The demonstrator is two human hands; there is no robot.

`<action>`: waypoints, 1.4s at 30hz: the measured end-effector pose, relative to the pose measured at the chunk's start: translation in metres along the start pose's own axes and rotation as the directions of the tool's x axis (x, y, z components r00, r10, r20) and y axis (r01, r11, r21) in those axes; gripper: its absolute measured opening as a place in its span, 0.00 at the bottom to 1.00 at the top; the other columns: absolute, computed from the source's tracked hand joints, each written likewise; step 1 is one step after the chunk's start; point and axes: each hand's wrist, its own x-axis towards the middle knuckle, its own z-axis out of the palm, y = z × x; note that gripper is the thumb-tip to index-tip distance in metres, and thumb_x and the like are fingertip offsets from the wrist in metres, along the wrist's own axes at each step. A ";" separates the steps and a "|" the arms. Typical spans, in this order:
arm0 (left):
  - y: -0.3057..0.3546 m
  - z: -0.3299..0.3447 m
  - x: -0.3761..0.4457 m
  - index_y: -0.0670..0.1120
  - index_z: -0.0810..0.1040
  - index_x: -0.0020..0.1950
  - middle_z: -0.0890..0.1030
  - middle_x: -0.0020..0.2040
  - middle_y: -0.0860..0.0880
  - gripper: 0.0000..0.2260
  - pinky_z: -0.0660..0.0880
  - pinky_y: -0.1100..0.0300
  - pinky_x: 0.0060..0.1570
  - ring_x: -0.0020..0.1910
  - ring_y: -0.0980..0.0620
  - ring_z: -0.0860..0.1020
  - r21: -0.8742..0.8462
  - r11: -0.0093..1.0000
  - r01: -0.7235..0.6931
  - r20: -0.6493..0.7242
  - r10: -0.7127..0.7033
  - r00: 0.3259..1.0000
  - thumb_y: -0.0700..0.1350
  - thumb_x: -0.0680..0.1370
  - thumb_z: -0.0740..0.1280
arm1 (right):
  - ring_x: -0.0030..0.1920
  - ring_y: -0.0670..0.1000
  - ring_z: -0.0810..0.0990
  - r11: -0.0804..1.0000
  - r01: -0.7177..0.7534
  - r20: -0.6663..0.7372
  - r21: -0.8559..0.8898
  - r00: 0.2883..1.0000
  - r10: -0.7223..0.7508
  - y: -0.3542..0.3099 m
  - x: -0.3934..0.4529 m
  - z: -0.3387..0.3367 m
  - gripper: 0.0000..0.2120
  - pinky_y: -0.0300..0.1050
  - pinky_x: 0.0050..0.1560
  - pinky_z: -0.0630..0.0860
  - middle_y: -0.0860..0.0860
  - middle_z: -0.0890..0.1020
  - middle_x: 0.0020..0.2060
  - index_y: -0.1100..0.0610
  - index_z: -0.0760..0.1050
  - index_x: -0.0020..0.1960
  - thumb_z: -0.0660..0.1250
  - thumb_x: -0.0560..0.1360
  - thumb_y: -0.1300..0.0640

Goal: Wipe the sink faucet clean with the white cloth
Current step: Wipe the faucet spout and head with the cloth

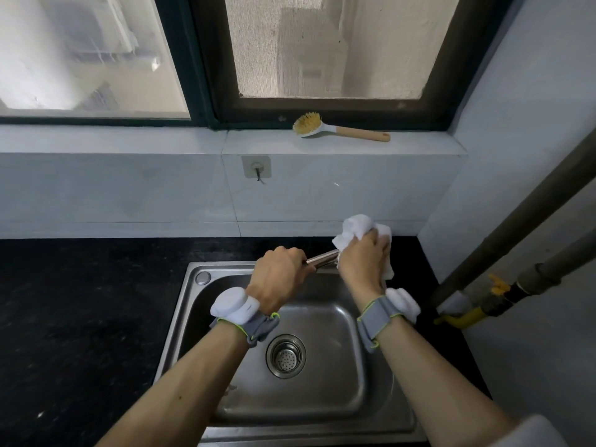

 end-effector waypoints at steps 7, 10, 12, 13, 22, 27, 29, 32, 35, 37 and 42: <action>0.003 0.002 0.000 0.47 0.79 0.57 0.84 0.50 0.43 0.17 0.75 0.50 0.44 0.48 0.38 0.80 0.031 0.999 -0.012 -0.016 0.013 1.000 0.57 0.79 0.61 | 0.72 0.64 0.64 0.860 0.445 0.126 -0.249 0.895 -0.427 0.031 -0.004 -0.003 0.28 0.59 0.74 0.58 0.61 0.72 0.68 0.64 0.71 0.66 0.47 0.74 0.51; 0.007 0.002 0.001 0.46 0.77 0.58 0.83 0.53 0.42 0.17 0.72 0.51 0.43 0.50 0.38 0.80 0.048 0.999 0.000 -0.009 0.000 1.000 0.56 0.80 0.61 | 0.62 0.62 0.72 0.796 0.557 0.184 -0.237 0.830 -0.526 0.038 0.009 -0.013 0.18 0.57 0.66 0.67 0.58 0.78 0.55 0.62 0.75 0.54 0.53 0.75 0.53; 0.009 0.000 0.001 0.45 0.76 0.60 0.82 0.55 0.42 0.16 0.72 0.51 0.44 0.52 0.37 0.79 0.057 0.998 0.015 0.009 -0.015 1.000 0.55 0.80 0.61 | 0.54 0.59 0.74 0.761 0.606 0.184 -0.231 0.795 -0.578 0.043 0.018 -0.019 0.13 0.53 0.60 0.69 0.55 0.78 0.48 0.60 0.73 0.49 0.55 0.76 0.53; 0.011 0.001 0.001 0.44 0.75 0.62 0.82 0.56 0.41 0.16 0.73 0.50 0.45 0.53 0.36 0.79 0.059 0.998 0.016 0.015 -0.017 1.000 0.54 0.81 0.61 | 0.51 0.57 0.74 0.754 0.615 0.188 -0.229 0.788 -0.586 0.045 0.024 -0.020 0.11 0.51 0.58 0.68 0.55 0.77 0.46 0.59 0.73 0.47 0.56 0.76 0.53; 0.010 0.015 -0.004 0.47 0.71 0.64 0.78 0.56 0.43 0.14 0.73 0.48 0.44 0.50 0.36 0.79 0.030 0.997 -0.072 0.019 0.072 0.997 0.51 0.83 0.54 | 0.52 0.57 0.73 0.854 0.502 0.182 -0.137 0.860 -0.476 0.049 0.048 -0.016 0.13 0.48 0.55 0.66 0.56 0.79 0.47 0.60 0.75 0.47 0.58 0.80 0.51; 0.008 0.014 0.000 0.46 0.73 0.61 0.79 0.56 0.42 0.12 0.73 0.47 0.47 0.52 0.35 0.79 0.028 0.997 -0.069 0.046 0.068 0.997 0.50 0.82 0.56 | 0.55 0.61 0.74 0.935 0.352 0.154 -0.034 0.927 -0.343 0.045 0.056 -0.009 0.17 0.52 0.57 0.68 0.62 0.79 0.51 0.65 0.75 0.50 0.57 0.81 0.51; 0.008 0.014 0.002 0.46 0.74 0.61 0.80 0.56 0.42 0.13 0.74 0.47 0.48 0.53 0.35 0.79 0.031 0.998 -0.059 0.053 0.057 0.997 0.49 0.82 0.57 | 0.54 0.63 0.75 0.953 0.301 0.147 0.011 0.943 -0.300 0.044 0.060 -0.009 0.18 0.53 0.56 0.69 0.64 0.79 0.49 0.67 0.75 0.48 0.57 0.81 0.51; 0.009 0.013 0.004 0.46 0.75 0.60 0.81 0.57 0.42 0.12 0.73 0.48 0.47 0.53 0.35 0.79 0.031 0.999 -0.034 0.041 0.032 0.999 0.49 0.81 0.58 | 0.51 0.63 0.77 0.968 0.228 0.168 0.105 0.955 -0.243 0.040 0.064 -0.013 0.22 0.53 0.53 0.73 0.63 0.80 0.47 0.65 0.75 0.47 0.53 0.79 0.47; 0.012 0.014 0.002 0.46 0.75 0.58 0.81 0.56 0.42 0.11 0.70 0.50 0.43 0.52 0.35 0.79 0.068 0.997 -0.023 0.024 0.021 0.999 0.49 0.81 0.58 | 0.50 0.59 0.78 0.975 0.132 0.211 0.177 0.963 -0.168 0.043 0.068 -0.015 0.20 0.50 0.51 0.75 0.60 0.81 0.49 0.63 0.76 0.52 0.54 0.80 0.48; 0.014 0.015 0.001 0.45 0.74 0.58 0.80 0.55 0.42 0.11 0.69 0.51 0.42 0.51 0.35 0.79 0.084 0.996 -0.015 0.014 0.013 1.000 0.49 0.82 0.58 | 0.49 0.58 0.79 0.975 0.046 0.245 0.218 0.964 -0.100 0.044 0.072 -0.016 0.20 0.49 0.50 0.75 0.58 0.82 0.48 0.61 0.77 0.50 0.53 0.79 0.46; 0.013 0.016 -0.001 0.45 0.74 0.58 0.80 0.54 0.42 0.11 0.69 0.50 0.40 0.50 0.35 0.79 0.073 0.997 -0.010 -0.009 0.011 1.000 0.49 0.82 0.56 | 0.42 0.56 0.78 0.949 -0.150 0.298 0.277 0.953 0.063 0.051 0.084 -0.014 0.19 0.43 0.41 0.71 0.54 0.80 0.39 0.58 0.76 0.42 0.56 0.77 0.44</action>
